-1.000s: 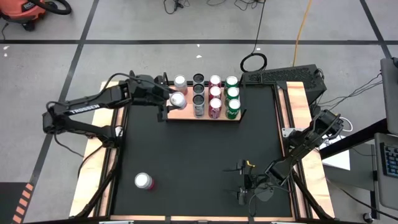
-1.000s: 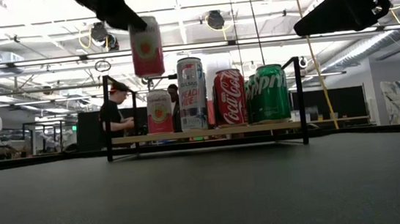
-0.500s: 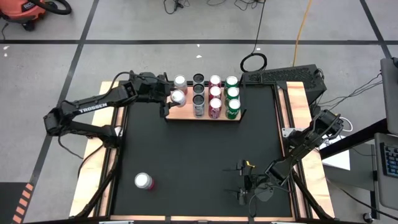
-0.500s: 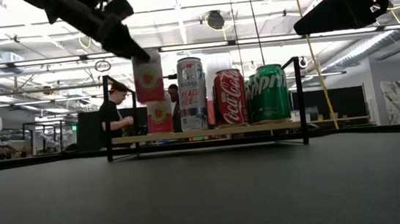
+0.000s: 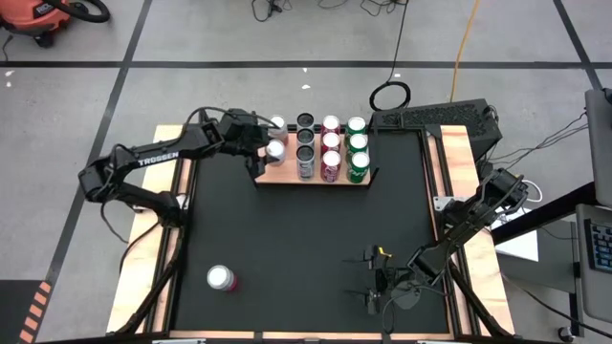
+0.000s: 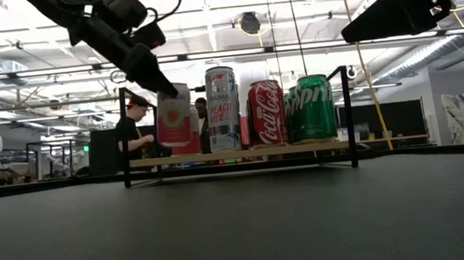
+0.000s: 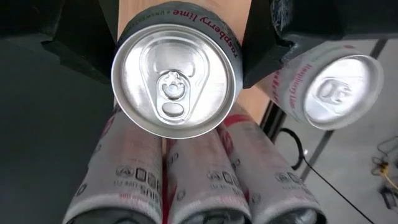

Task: Place canned beverage on shelf
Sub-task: Put the right pink soda can on the shelf, then put the pink soda can on the shelf

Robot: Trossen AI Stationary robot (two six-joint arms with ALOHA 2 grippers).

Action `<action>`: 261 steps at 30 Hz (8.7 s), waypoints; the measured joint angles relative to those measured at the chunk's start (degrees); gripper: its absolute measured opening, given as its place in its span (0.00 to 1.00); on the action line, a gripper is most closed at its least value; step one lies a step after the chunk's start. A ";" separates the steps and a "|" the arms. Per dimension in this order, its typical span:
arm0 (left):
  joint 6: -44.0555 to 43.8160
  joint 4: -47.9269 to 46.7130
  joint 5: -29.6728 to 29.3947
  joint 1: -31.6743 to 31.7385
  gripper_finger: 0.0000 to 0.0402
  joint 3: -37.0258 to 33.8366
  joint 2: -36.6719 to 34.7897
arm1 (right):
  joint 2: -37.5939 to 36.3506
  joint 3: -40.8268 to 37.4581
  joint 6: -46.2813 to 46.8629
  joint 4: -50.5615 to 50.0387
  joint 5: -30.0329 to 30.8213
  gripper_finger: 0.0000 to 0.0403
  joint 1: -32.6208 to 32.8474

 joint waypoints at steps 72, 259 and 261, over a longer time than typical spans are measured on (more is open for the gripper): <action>-2.35 3.79 -10.30 -2.34 0.85 0.02 4.51 | 0.00 0.02 0.17 0.00 0.00 0.91 -0.02; -4.28 10.25 -62.11 -26.44 0.25 0.02 21.97 | 0.00 0.00 2.11 -5.55 -0.22 0.91 -2.10; -4.31 10.37 -62.11 -26.44 0.25 0.02 21.97 | 0.00 0.00 2.07 -5.55 -0.22 0.91 -2.10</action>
